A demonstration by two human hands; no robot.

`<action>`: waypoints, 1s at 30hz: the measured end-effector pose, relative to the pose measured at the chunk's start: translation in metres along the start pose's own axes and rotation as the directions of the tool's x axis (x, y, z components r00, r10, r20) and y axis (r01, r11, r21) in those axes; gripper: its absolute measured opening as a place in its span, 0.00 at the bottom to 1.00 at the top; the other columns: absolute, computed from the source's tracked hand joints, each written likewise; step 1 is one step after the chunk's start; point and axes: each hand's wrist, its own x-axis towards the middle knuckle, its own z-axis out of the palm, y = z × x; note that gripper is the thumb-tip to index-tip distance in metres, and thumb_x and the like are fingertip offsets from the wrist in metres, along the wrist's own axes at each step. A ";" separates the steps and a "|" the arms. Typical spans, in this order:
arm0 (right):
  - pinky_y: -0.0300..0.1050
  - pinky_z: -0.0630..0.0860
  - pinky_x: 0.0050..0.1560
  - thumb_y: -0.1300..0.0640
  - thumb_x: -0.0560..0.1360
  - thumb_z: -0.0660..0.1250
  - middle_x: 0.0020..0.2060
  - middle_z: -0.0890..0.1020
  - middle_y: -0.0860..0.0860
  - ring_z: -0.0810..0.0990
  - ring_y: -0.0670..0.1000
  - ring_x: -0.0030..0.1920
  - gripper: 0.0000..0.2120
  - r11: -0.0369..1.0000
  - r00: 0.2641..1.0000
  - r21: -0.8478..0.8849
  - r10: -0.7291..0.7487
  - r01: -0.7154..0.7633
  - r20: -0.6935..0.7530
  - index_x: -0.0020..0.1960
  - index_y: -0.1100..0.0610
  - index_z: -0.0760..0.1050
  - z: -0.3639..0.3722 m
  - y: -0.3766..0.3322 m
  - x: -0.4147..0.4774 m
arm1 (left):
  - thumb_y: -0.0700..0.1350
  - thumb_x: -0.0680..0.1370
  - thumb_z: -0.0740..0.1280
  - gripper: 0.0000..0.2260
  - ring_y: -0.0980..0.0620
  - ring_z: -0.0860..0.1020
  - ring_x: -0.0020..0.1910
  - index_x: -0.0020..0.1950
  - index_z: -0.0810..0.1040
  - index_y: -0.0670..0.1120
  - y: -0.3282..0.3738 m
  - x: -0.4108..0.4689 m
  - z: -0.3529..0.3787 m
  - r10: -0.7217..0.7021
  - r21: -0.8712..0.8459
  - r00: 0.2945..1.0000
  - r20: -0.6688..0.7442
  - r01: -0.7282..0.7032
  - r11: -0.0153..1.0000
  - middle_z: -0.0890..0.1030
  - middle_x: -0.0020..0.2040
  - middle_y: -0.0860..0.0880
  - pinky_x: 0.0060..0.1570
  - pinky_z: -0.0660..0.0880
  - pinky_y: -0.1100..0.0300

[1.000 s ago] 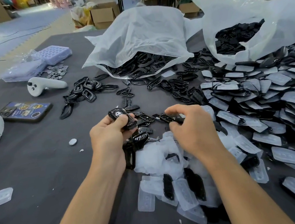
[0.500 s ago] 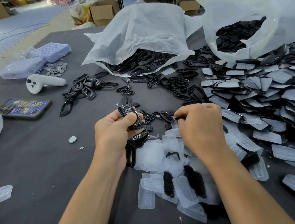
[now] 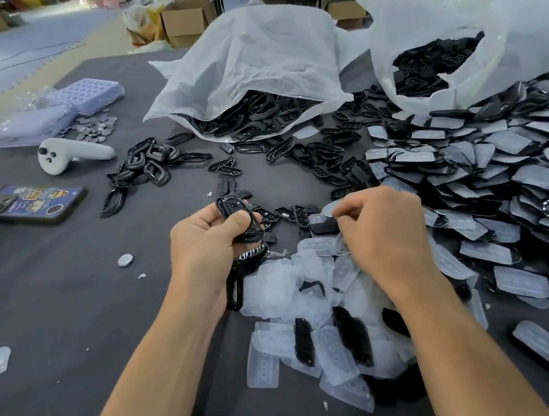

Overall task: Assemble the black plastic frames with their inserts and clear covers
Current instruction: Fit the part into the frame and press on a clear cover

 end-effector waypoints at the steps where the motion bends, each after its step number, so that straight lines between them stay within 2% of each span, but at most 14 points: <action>1: 0.52 0.79 0.59 0.61 0.76 0.71 0.38 0.86 0.43 0.83 0.49 0.43 0.10 0.999 1.000 0.039 -0.009 0.009 -0.012 0.46 0.48 0.87 0.000 0.001 0.000 | 0.31 0.79 0.69 0.06 0.53 0.85 0.34 0.47 0.84 0.40 0.000 0.000 0.000 0.006 0.014 1.000 0.004 -0.006 1.000 0.88 0.38 0.46 0.32 0.80 0.63; 3: 0.43 0.83 0.49 0.59 0.77 0.72 0.36 0.86 0.40 0.85 0.44 0.39 0.08 0.982 0.999 0.191 0.023 -0.014 -0.046 0.48 0.48 0.87 0.000 0.002 0.002 | 0.31 0.79 0.69 0.06 0.53 0.85 0.35 0.48 0.84 0.40 -0.001 -0.001 0.001 0.015 0.036 1.000 0.014 -0.015 0.999 0.88 0.39 0.46 0.33 0.81 0.63; 4: 0.37 0.83 0.44 0.60 0.77 0.72 0.36 0.86 0.39 0.85 0.42 0.39 0.08 0.944 0.997 0.327 0.069 -0.051 -0.041 0.49 0.47 0.87 -0.001 0.000 0.003 | 0.32 0.80 0.69 0.06 0.52 0.86 0.36 0.49 0.84 0.40 -0.001 -0.001 0.001 0.019 0.047 1.000 0.022 -0.020 0.999 0.88 0.40 0.46 0.34 0.82 0.62; 5: 0.35 0.82 0.43 0.61 0.77 0.72 0.37 0.87 0.41 0.86 0.41 0.39 0.09 0.865 0.994 0.492 0.114 -0.097 -0.004 0.49 0.48 0.86 0.000 -0.002 0.002 | 0.32 0.80 0.69 0.06 0.52 0.86 0.36 0.49 0.84 0.40 -0.001 -0.001 0.001 0.020 0.060 0.999 0.034 -0.022 0.998 0.88 0.40 0.46 0.36 0.83 0.61; 7: 0.34 0.81 0.40 0.65 0.77 0.72 0.37 0.87 0.46 0.86 0.42 0.38 0.09 0.622 0.976 0.754 0.164 -0.213 0.140 0.49 0.52 0.85 0.002 -0.011 0.001 | 0.32 0.80 0.69 0.06 0.51 0.86 0.38 0.49 0.84 0.40 -0.002 -0.003 0.003 0.022 0.081 0.998 0.066 -0.027 0.996 0.88 0.40 0.45 0.37 0.84 0.59; 9: 0.33 0.77 0.35 0.67 0.76 0.73 0.34 0.86 0.49 0.81 0.42 0.32 0.07 0.441 0.951 0.843 0.162 -0.308 0.263 0.49 0.56 0.85 0.005 -0.020 -0.004 | 0.31 0.79 0.70 0.07 0.50 0.86 0.38 0.47 0.85 0.40 -0.003 -0.006 0.006 0.038 0.098 0.993 0.109 -0.049 0.994 0.88 0.40 0.43 0.36 0.83 0.59; 11: 0.34 0.75 0.31 0.65 0.74 0.75 0.32 0.84 0.50 0.77 0.43 0.29 0.06 0.382 0.932 0.851 0.161 -0.361 0.324 0.44 0.55 0.86 0.009 -0.026 -0.007 | 0.31 0.79 0.70 0.07 0.49 0.86 0.38 0.47 0.86 0.40 -0.006 -0.009 0.008 0.062 0.123 0.987 0.149 -0.081 0.989 0.88 0.41 0.41 0.36 0.83 0.57; 14: 0.34 0.69 0.25 0.64 0.73 0.77 0.28 0.81 0.48 0.71 0.43 0.24 0.04 0.372 0.932 0.854 0.137 -0.363 0.337 0.40 0.57 0.85 0.012 -0.028 -0.009 | 0.33 0.79 0.71 0.07 0.49 0.85 0.38 0.48 0.87 0.42 -0.008 -0.012 0.009 0.085 0.158 0.979 0.183 -0.114 0.981 0.88 0.43 0.41 0.40 0.85 0.52; 17: 0.31 0.68 0.24 0.65 0.73 0.77 0.28 0.83 0.48 0.73 0.40 0.23 0.03 0.385 0.939 0.856 0.120 -0.344 0.323 0.40 0.61 0.85 0.011 -0.028 -0.012 | 0.33 0.78 0.72 0.08 0.47 0.85 0.39 0.47 0.88 0.43 -0.007 -0.013 0.008 0.095 0.125 0.976 0.198 -0.122 0.985 0.88 0.43 0.40 0.42 0.85 0.48; 19: 0.31 0.69 0.26 0.64 0.72 0.78 0.30 0.84 0.50 0.75 0.41 0.25 0.04 0.422 0.946 0.848 0.116 -0.322 0.301 0.39 0.59 0.85 0.012 -0.028 -0.012 | 0.33 0.76 0.72 0.07 0.47 0.84 0.38 0.45 0.88 0.43 -0.006 -0.013 0.007 0.085 0.074 0.972 0.220 -0.103 0.992 0.87 0.41 0.41 0.40 0.85 0.51; 22: 0.36 0.68 0.25 0.62 0.73 0.78 0.31 0.84 0.51 0.72 0.45 0.25 0.06 0.487 0.954 0.822 0.105 -0.296 0.281 0.38 0.55 0.86 0.014 -0.027 -0.012 | 0.38 0.70 0.73 0.06 0.47 0.83 0.38 0.44 0.88 0.43 -0.005 -0.012 0.006 0.053 0.041 0.969 0.242 -0.064 0.997 0.87 0.42 0.41 0.39 0.83 0.55; 24: 0.37 0.70 0.25 0.63 0.75 0.76 0.31 0.84 0.51 0.72 0.47 0.24 0.07 0.521 0.956 0.806 0.081 -0.283 0.284 0.39 0.54 0.86 0.015 -0.027 -0.012 | 0.40 0.68 0.73 0.08 0.43 0.82 0.40 0.45 0.87 0.41 -0.006 -0.012 0.005 0.043 0.051 0.970 0.238 -0.057 0.997 0.86 0.44 0.39 0.41 0.81 0.53; 27: 0.35 0.74 0.28 0.65 0.76 0.74 0.33 0.86 0.51 0.79 0.45 0.28 0.09 0.543 0.960 0.797 0.072 -0.265 0.271 0.40 0.53 0.86 0.016 -0.027 -0.013 | 0.40 0.70 0.73 0.08 0.34 0.84 0.45 0.48 0.87 0.43 -0.008 -0.013 0.006 0.040 0.074 0.963 0.265 -0.062 0.995 0.87 0.47 0.36 0.48 0.80 0.46; 30: 0.34 0.75 0.32 0.64 0.77 0.72 0.35 0.86 0.50 0.79 0.43 0.31 0.09 0.582 0.961 0.774 0.046 -0.249 0.274 0.41 0.53 0.87 0.015 -0.030 -0.014 | 0.35 0.76 0.73 0.06 0.39 0.85 0.44 0.49 0.88 0.43 -0.005 -0.014 0.007 0.056 0.059 0.969 0.239 -0.073 0.996 0.87 0.47 0.36 0.48 0.83 0.47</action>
